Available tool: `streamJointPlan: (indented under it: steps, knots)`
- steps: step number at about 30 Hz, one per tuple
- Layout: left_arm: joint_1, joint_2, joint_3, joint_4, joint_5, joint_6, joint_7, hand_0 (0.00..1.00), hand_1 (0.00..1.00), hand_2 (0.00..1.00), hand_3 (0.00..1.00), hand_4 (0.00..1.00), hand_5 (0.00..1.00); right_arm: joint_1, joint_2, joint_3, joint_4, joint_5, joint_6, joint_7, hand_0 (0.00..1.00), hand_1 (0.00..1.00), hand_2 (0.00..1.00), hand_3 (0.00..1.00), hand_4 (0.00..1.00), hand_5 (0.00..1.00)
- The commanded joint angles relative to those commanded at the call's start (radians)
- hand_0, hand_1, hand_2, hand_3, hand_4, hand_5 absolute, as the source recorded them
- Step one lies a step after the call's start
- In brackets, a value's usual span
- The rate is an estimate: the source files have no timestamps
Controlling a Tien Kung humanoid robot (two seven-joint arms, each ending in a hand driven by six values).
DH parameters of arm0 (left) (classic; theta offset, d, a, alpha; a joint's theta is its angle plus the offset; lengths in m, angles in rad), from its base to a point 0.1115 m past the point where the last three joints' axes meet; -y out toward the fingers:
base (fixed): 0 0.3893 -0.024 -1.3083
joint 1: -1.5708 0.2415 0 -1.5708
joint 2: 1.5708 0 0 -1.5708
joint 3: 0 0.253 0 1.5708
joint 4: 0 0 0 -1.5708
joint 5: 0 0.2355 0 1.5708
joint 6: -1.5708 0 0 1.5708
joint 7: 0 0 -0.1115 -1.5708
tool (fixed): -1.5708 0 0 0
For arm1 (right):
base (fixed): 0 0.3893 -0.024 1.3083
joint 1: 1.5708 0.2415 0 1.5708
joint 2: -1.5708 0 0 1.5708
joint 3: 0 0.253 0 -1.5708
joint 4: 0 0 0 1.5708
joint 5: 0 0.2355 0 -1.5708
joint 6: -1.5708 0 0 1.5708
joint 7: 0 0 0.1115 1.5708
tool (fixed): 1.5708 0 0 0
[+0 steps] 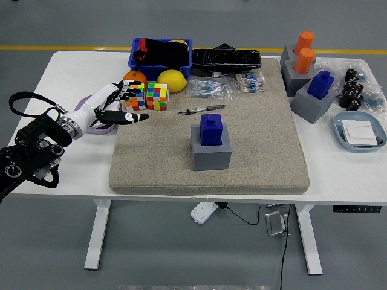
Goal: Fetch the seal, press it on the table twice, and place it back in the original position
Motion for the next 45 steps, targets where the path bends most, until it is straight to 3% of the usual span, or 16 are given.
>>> streamJointPlan:
  steps: [9,25,33,39,40,45]
  knots:
    - [-0.001,-0.052,0.018,-0.025,0.005,0.002,-0.003,0.808,0.828,0.813,0.888,0.948,0.232,0.002,0.002,-0.003,0.001,0.001,0.001,0.0,0.941,0.785,0.766,0.679,0.863,0.414]
    - [-0.011,-0.155,0.063,-0.009,-0.014,0.026,0.003,0.808,0.827,0.809,0.883,0.96,0.214,0.005,0.003,-0.007,0.002,0.003,0.003,0.0,0.935,0.781,0.761,0.68,0.857,0.417]
    - [-0.015,-0.192,0.068,0.001,-0.019,0.035,0.004,0.808,0.825,0.807,0.882,0.962,0.207,0.004,0.002,-0.012,0.002,0.004,0.004,-0.001,0.935,0.778,0.762,0.676,0.855,0.418]
    - [-0.015,-0.222,0.068,0.016,-0.023,0.055,0.006,0.807,0.824,0.803,0.881,0.955,0.181,0.004,0.002,-0.016,0.002,0.004,0.003,-0.001,0.935,0.78,0.762,0.68,0.853,0.417]
    - [-0.016,-0.228,0.068,0.018,-0.024,0.058,0.006,0.805,0.817,0.792,0.874,0.927,0.097,0.004,0.001,-0.017,0.003,0.005,0.003,-0.001,0.934,0.778,0.761,0.673,0.849,0.416]
    - [-0.015,-0.246,0.067,0.022,-0.021,0.064,0.008,0.805,0.817,0.792,0.874,0.927,0.097,0.005,0.002,-0.017,0.004,0.005,0.002,-0.001,0.934,0.778,0.761,0.673,0.849,0.416]
